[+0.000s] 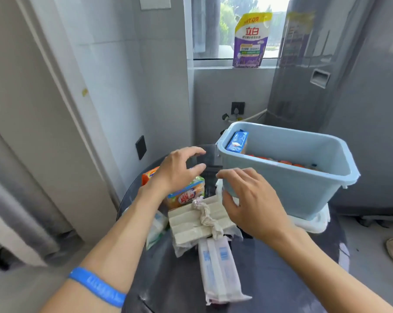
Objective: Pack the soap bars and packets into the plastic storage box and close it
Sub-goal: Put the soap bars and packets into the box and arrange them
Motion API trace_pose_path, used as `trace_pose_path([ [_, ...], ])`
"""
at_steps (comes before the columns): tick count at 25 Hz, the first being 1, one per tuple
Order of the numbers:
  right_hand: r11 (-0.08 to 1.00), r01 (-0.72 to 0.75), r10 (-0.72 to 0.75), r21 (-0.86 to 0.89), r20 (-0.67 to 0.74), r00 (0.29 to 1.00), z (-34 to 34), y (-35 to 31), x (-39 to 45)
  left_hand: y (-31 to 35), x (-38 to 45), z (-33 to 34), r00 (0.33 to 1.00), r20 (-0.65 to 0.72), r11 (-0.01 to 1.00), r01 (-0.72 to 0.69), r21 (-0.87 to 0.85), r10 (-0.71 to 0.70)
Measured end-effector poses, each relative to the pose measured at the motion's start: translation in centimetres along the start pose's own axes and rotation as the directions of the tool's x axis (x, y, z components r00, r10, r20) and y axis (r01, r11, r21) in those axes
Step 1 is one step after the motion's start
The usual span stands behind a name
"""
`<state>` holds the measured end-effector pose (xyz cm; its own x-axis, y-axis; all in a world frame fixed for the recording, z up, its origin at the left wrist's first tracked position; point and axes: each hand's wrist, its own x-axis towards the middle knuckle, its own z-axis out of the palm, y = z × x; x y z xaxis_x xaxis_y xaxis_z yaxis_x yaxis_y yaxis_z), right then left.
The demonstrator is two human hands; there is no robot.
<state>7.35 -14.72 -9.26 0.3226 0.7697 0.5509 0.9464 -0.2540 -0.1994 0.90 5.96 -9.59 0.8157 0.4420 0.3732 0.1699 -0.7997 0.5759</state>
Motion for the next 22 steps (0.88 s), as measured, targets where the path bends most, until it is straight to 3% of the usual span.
trace_pose_path([
  [2, 0.996, -0.09, 0.093, -0.021, 0.176, 0.98, 0.3, -0.9, -0.9, -1.1, -1.1, -1.0, 0.99, 0.075, 0.987, 0.113, 0.116, -0.122],
  [4, 0.977, -0.167, 0.199, -0.129, 0.303, 0.932, 0.9, -1.4, -1.5, -2.4, -2.0, -2.7, 0.944, 0.134, 0.911, 0.242, 0.334, -0.3],
  [6, 0.964, -0.149, 0.236, -0.222, 0.445, 0.864, 1.7, -2.3, -2.6, -3.6, -3.2, -4.5, 0.862, 0.205, 0.803, 0.311, 0.508, -0.463],
  [8, 0.964, -0.123, 0.237, -0.237, 0.55, 0.801, 2.5, -3.6, -3.6, -4.7, -4.4, -5.8, 0.816, 0.231, 0.778, 0.359, 0.516, -0.53],
  [11, 0.962, -0.113, 0.234, -0.248, 0.541, 0.808, 3.4, -4.4, -3.6, -5.1, -5.6, -6.2, 0.861, 0.134, 0.824, 0.407, 0.395, -0.49],
  [13, 0.949, -0.145, 0.264, -0.279, 0.457, 0.85, 3.3, -3.9, -2.6, -4.1, -5.8, -5.9, 0.929, 0.075, 0.905, 0.33, 0.268, -0.361],
  [14, 0.941, -0.163, 0.283, -0.295, 0.428, 0.859, 3.2, -3.4, -2.1, -3.2, -5.8, -5.4, 0.948, 0.135, 0.946, 0.259, 0.194, -0.287],
  [15, 0.935, -0.177, 0.299, -0.307, 0.416, 0.859, 3.1, -2.9, -1.8, -2.0, -5.9, -4.6, 0.939, 0.265, 0.973, 0.188, 0.136, -0.219],
  [16, 0.932, -0.184, 0.309, -0.311, 0.418, 0.855, 3.1, -2.4, -1.6, -0.7, -6.0, -3.5, 0.884, 0.43, 0.982, 0.142, 0.121, -0.181],
  [18, 0.932, -0.192, 0.318, -0.309, 0.435, 0.842, 3.4, -1.6, -1.7, 0.9, -6.0, -0.7, 0.707, 0.671, 0.96, 0.044, 0.277, -0.226],
  [19, 0.931, -0.207, 0.328, -0.301, 0.443, 0.834, 3.5, -1.1, -1.9, 1.4, -6.0, 0.4, 0.674, 0.687, 0.926, -0.014, 0.377, -0.27],
  [22, 0.897, -0.374, 0.441, -0.234, 0.472, 0.763, 3.0, 0.7, -2.1, 2.2, -5.8, 1.5, 0.796, 0.541, 0.894, 0.001, 0.448, -0.272],
])
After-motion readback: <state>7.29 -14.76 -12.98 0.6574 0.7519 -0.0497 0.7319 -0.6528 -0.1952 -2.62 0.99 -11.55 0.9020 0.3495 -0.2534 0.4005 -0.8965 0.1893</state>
